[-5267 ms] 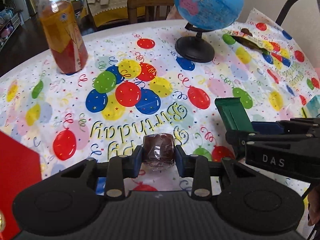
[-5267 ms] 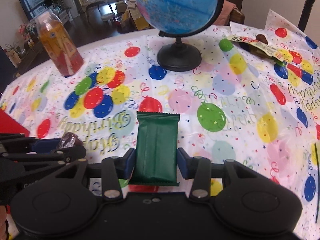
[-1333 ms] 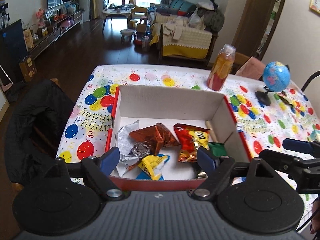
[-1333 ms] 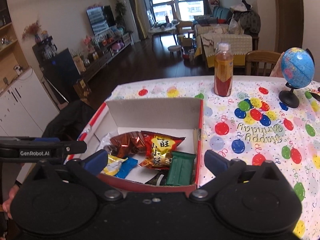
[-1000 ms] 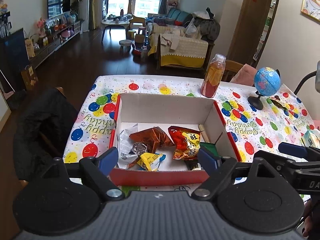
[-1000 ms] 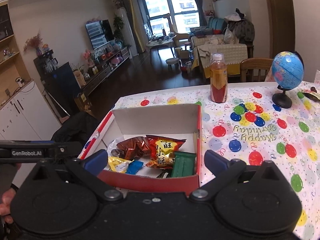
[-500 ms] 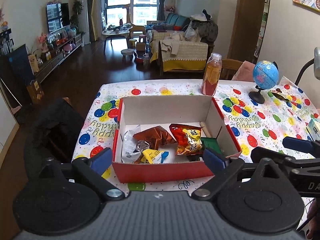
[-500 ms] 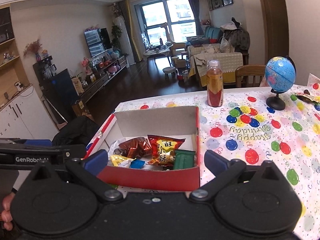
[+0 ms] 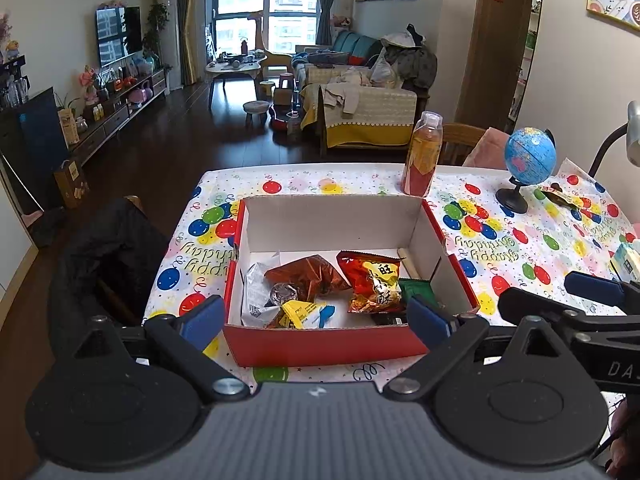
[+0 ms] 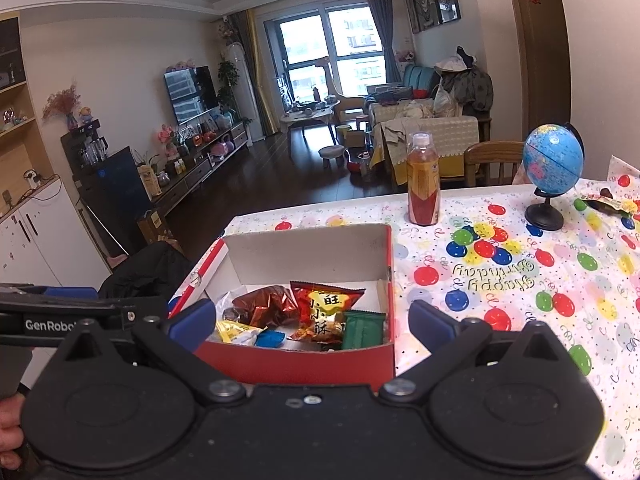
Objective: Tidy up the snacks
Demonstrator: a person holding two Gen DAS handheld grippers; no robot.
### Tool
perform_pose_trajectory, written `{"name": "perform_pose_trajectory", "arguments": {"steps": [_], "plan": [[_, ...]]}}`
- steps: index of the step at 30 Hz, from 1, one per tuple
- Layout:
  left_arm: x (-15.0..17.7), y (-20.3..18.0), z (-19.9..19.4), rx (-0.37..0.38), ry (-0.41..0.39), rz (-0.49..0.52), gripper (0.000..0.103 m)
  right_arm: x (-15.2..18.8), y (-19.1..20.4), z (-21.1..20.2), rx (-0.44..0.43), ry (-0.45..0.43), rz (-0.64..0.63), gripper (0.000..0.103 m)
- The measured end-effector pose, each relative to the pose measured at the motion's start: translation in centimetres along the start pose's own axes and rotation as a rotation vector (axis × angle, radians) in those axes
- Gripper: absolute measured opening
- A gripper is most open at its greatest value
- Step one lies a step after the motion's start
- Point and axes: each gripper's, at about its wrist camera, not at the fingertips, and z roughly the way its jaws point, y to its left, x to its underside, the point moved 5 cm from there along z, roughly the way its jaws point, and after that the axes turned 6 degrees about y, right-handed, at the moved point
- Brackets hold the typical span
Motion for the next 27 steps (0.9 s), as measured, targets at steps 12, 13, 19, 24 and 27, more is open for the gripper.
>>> {"name": "perform_pose_trajectory", "arguments": {"steps": [12, 13, 19, 24, 27], "plan": [[0.0, 0.3, -0.2, -0.013, -0.013, -0.016, 0.098, -0.2, -0.2, 0.4, 0.015, 0.008, 0.013, 0.103], [0.0, 0.3, -0.2, -0.014, -0.013, -0.017, 0.098, -0.1, -0.2, 0.3, 0.017, 0.008, 0.014, 0.103], [0.0, 0.3, -0.2, -0.012, -0.014, -0.014, 0.098, -0.2, -0.5, 0.3, 0.027, 0.002, 0.025, 0.103], [-0.2, 0.0, -0.7, -0.014, -0.029, -0.005, 0.098, -0.4, -0.3, 0.1, 0.034, -0.018, 0.023, 0.103], [-0.2, -0.2, -1.0, -0.011, -0.04, 0.001, 0.098, -0.4, -0.3, 0.0, 0.034, -0.023, 0.019, 0.103]]}}
